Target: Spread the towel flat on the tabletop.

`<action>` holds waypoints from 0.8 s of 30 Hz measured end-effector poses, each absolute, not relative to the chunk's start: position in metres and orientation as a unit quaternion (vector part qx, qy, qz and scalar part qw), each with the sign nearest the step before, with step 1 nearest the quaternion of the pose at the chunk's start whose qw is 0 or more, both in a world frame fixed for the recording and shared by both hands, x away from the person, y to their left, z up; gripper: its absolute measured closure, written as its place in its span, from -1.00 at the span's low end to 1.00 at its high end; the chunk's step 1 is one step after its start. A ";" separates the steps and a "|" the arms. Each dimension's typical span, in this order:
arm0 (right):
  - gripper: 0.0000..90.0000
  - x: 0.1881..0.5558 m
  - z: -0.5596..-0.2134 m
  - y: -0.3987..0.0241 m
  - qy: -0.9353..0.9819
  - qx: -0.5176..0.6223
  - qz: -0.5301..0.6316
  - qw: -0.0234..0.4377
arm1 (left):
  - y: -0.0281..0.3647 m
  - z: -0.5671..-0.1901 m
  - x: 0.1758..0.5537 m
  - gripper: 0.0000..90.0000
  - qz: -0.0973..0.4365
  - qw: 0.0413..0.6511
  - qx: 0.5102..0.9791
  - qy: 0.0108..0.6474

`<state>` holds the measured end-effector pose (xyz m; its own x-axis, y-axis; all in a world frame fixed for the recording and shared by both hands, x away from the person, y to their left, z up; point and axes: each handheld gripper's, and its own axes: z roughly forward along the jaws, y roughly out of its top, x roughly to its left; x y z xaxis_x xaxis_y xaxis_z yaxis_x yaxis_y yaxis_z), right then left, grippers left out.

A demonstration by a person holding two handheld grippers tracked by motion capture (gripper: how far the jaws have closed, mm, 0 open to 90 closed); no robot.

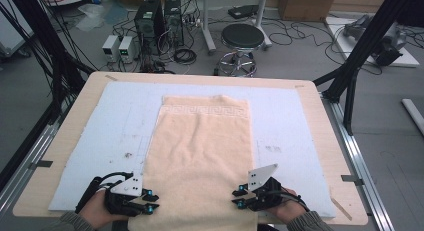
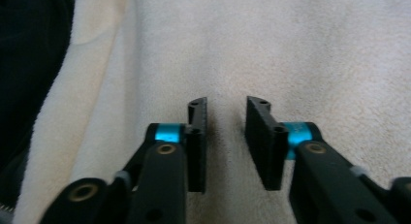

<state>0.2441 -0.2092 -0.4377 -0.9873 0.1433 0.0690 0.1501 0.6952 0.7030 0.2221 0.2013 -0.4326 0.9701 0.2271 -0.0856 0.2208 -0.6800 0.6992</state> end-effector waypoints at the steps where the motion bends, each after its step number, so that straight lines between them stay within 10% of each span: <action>1: 0.83 0.245 -0.438 -0.209 -0.921 -0.078 -0.382 0.008 | 0.202 -0.433 0.223 0.89 0.003 0.380 0.917 0.125; 15: 0.90 0.239 -0.432 -0.210 -0.925 -0.056 -0.374 0.026 | 0.201 -0.428 0.211 0.95 -0.025 0.380 0.918 0.111; 24: 0.54 0.243 -0.423 -0.218 -0.904 -0.092 -0.418 0.015 | 0.212 -0.417 0.219 0.58 0.007 0.432 0.889 0.150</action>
<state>0.2435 -0.2185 -0.4230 -0.9825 0.1544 0.1042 0.1794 0.6337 0.7525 0.2187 0.2121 -0.4165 0.9549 0.2725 -0.1177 0.2611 -0.5824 0.7699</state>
